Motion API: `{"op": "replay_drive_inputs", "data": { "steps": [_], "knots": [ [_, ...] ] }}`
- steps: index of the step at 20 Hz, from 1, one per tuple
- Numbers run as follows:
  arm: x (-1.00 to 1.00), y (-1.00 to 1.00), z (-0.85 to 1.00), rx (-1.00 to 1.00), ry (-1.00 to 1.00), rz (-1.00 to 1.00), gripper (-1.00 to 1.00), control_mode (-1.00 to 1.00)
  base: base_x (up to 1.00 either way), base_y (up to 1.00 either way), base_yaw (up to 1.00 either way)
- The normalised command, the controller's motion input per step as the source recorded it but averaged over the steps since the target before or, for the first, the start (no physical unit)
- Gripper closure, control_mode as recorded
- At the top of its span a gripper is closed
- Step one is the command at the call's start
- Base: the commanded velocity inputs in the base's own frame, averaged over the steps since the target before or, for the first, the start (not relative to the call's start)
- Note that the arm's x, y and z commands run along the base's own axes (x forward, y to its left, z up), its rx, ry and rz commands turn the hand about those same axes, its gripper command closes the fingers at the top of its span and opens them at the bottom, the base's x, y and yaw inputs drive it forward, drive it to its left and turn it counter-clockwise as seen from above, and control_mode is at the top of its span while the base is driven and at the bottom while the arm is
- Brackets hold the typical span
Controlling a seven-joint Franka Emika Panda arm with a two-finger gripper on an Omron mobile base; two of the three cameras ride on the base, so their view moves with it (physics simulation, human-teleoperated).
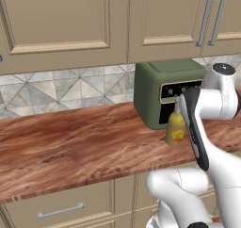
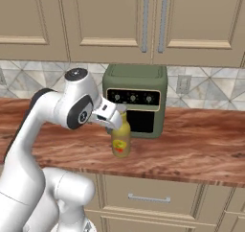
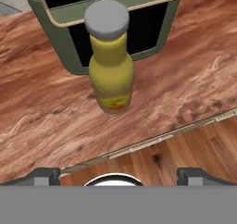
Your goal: There is a wine glass and glass cup on the dining counter. Place the wine bottle next to the wine glass and the juice bottle next to the glass cup.
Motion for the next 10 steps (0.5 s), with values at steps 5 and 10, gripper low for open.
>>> {"op": "replay_drive_inputs", "data": {
  "steps": [5,10],
  "knots": [
    [0.01,-0.01,0.43,0.0,0.22,-0.05,-1.0,-1.0,0.0,0.0,0.0],
    [0.0,-0.15,0.19,0.1,0.14,-0.01,-1.0,-1.0,0.0,0.0,0.0]
  ]
}}
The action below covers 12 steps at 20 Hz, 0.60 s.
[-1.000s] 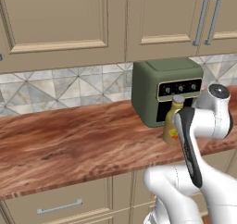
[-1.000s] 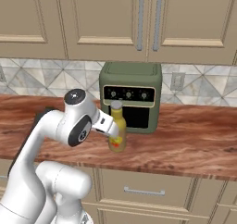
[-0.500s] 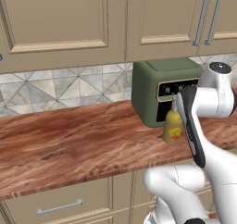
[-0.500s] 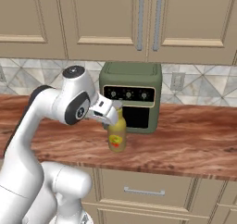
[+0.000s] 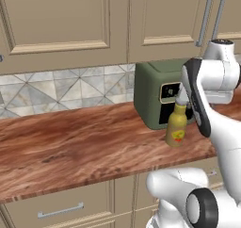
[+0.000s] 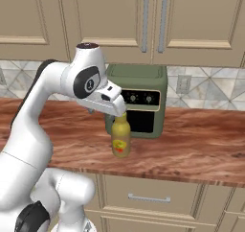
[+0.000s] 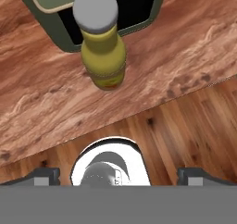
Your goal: There is a wine glass and glass cup on the dining counter. Place the wine bottle next to the wine glass and the juice bottle next to the glass cup.
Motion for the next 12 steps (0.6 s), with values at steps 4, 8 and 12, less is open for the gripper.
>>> {"op": "replay_drive_inputs", "data": {
  "steps": [4,8,12],
  "knots": [
    [0.0,-0.14,0.01,0.13,0.12,0.0,-1.0,-1.0,0.0,0.0,0.0],
    [0.0,-0.07,-0.03,0.15,0.0,0.0,-1.0,-1.0,0.0,0.0,0.0],
    [0.08,0.05,-0.03,0.04,0.0,0.0,-1.0,-1.0,0.0,0.0,0.0]
  ]
}}
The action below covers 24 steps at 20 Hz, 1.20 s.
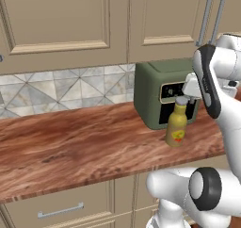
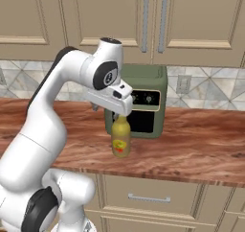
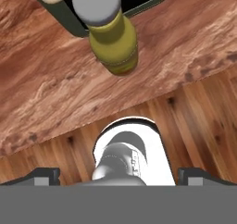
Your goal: There is a wine glass and glass cup on the dining counter. Place the wine bottle next to the wine glass and the juice bottle next to the glass cup.
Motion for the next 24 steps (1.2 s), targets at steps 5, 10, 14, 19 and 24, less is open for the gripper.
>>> {"op": "replay_drive_inputs", "data": {
  "steps": [5,10,14,19,24],
  "knots": [
    [0.18,0.09,0.0,0.0,0.0,0.0,-1.0,-1.0,0.0,0.0,0.0],
    [0.19,0.19,0.0,-0.08,0.03,0.0,-1.0,-1.0,0.0,0.0,0.0],
    [0.28,0.05,-0.02,-0.1,0.05,0.0,-1.0,-1.0,0.0,0.0,0.0],
    [0.34,0.0,-0.1,-0.07,0.07,0.0,-1.0,-1.0,0.0,0.0,0.0],
    [0.25,-0.07,-0.11,-0.01,0.06,0.0,-1.0,-1.0,0.0,0.0,0.0]
  ]
}}
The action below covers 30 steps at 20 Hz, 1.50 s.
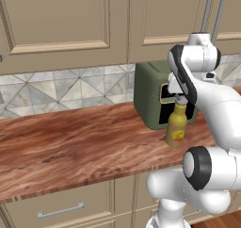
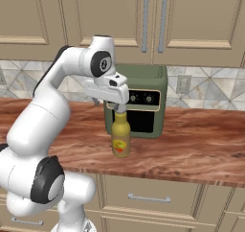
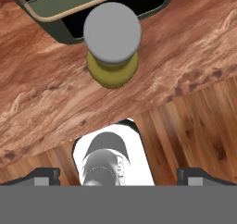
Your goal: There is a wine glass and glass cup on the dining counter. Place the wine bottle next to the wine glass and the juice bottle next to the glass cup.
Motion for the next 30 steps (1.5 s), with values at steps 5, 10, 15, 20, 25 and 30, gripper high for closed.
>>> {"op": "replay_drive_inputs", "data": {
  "steps": [5,10,15,20,25,30],
  "knots": [
    [0.24,-0.03,-0.11,0.0,0.01,0.0,-1.0,-1.0,0.0,0.0,0.0],
    [0.15,-0.06,-0.08,0.0,0.0,0.0,-1.0,-1.0,0.0,0.0,0.0],
    [0.08,0.0,-0.14,0.0,0.0,0.0,-1.0,-1.0,0.0,0.0,0.0],
    [0.09,0.0,-0.15,0.0,-0.06,0.0,-1.0,-1.0,0.0,0.0,0.0],
    [0.09,0.0,-0.11,0.0,-0.12,0.0,-1.0,-1.0,0.0,0.0,0.0],
    [0.08,0.0,-0.07,-0.01,-0.15,0.0,-1.0,-1.0,0.0,0.0,0.0]
  ]
}}
